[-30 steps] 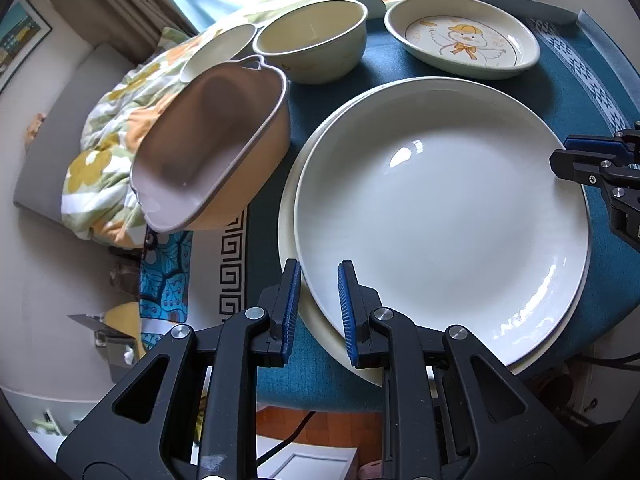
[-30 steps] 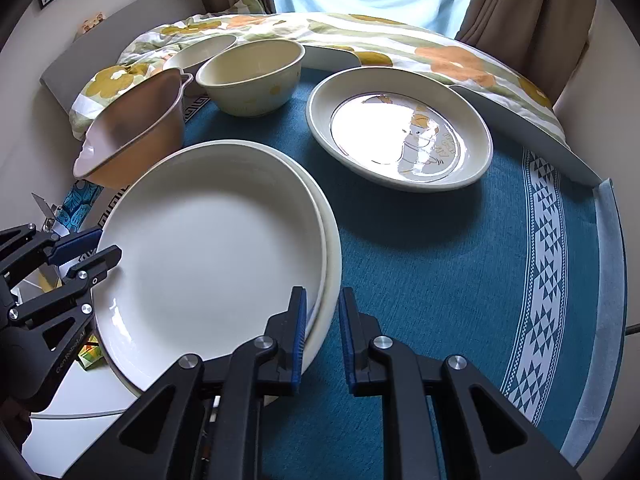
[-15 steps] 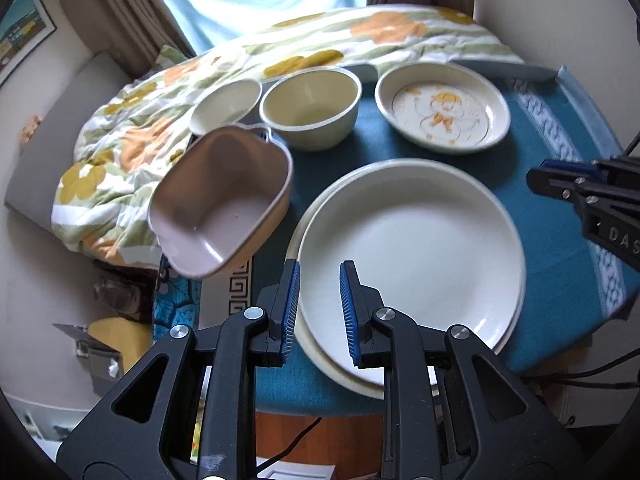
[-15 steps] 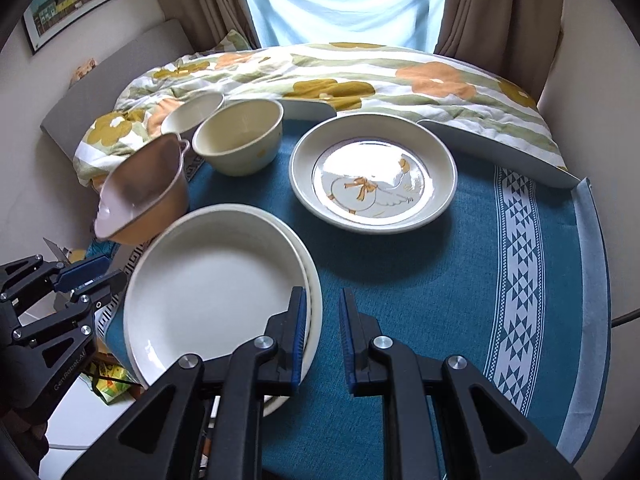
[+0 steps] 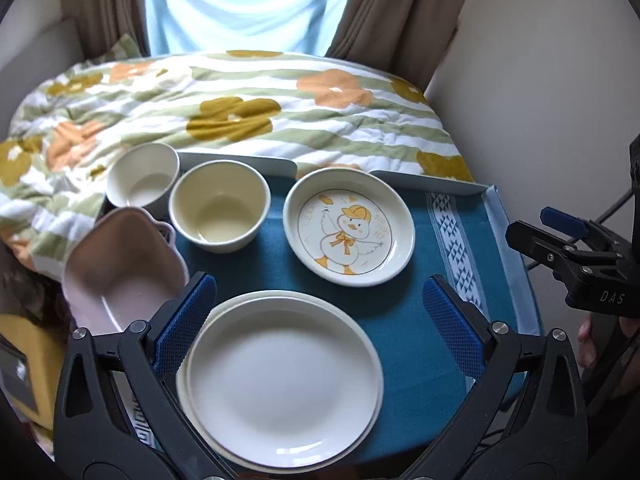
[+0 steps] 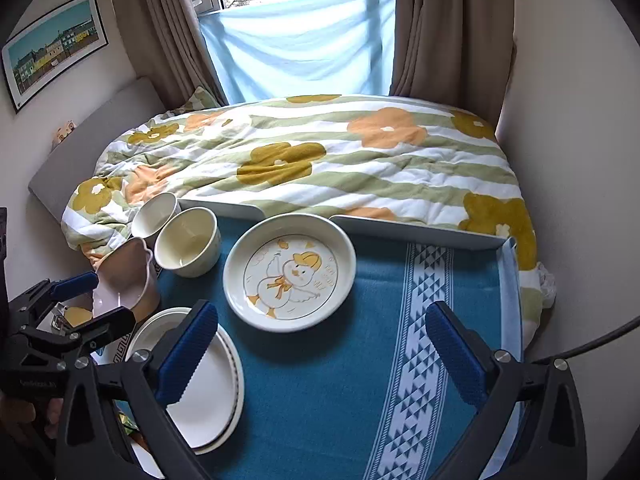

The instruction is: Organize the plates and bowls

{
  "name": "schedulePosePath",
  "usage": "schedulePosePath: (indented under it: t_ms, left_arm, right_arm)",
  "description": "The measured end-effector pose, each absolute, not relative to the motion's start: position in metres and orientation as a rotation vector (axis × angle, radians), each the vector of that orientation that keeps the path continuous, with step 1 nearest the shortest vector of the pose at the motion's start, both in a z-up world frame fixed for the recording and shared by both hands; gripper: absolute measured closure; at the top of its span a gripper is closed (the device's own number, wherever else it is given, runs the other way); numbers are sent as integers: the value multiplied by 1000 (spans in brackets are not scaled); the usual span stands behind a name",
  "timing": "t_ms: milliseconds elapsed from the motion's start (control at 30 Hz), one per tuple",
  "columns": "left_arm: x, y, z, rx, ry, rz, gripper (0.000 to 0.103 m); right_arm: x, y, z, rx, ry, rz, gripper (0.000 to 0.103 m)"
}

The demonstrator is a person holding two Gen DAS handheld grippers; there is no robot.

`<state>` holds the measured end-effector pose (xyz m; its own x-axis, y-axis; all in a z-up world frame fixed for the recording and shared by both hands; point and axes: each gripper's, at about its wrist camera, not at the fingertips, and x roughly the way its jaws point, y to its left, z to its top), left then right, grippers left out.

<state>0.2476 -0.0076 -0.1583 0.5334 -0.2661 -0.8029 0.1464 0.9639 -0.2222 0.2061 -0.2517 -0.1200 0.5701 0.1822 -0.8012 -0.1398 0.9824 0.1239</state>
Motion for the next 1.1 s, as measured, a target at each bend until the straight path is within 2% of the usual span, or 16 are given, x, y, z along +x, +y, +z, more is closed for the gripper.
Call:
schedulePosePath:
  t_ms: [200,267,333,400,500,667,733,767,833,933,1033,1100]
  left_arm:
    - [287,-17,-203,-255,1081,-182,4]
    - [301,-21,-220,-291,1120,-151,15]
    - [315,-23,-240,-312,1165,-114,31]
    - [326,-25,-259,-320,1204,-72,41]
    - [338,-27,-281,-345,1242,-13,49]
    - [348,-30,-302,-372,1269,42,52]
    - [350,-31,-306,-380,1272,57,53]
    - [352,-31,-307,-381,1272,62,54]
    - [353,-32,-311,-376,1278,73,69]
    - [355,-33,-315,-364,1283,96,78]
    - [355,-36,-313,-361,1272,86,85]
    - [357,-40,-312,-334,1269,95,85]
  right_arm:
    - [267,-275,-161,67,1082,300,0]
    - [286,-279,-182,89,1126,356,0]
    - [302,-278,-203,87,1162,412,2]
    - [316,-276,-223,86,1192,474,23]
    - [335,-269,-251,85,1251,566,44]
    - [352,-261,-274,54,1275,651,54]
    - [357,-261,-278,61,1275,679,61]
    - [359,-261,-280,59,1274,691,68]
    - [362,-260,-283,52,1272,709,70]
    - [367,-261,-288,59,1266,727,74]
    - [368,-262,-291,61,1258,738,86]
    - [370,-261,-293,61,1261,750,90]
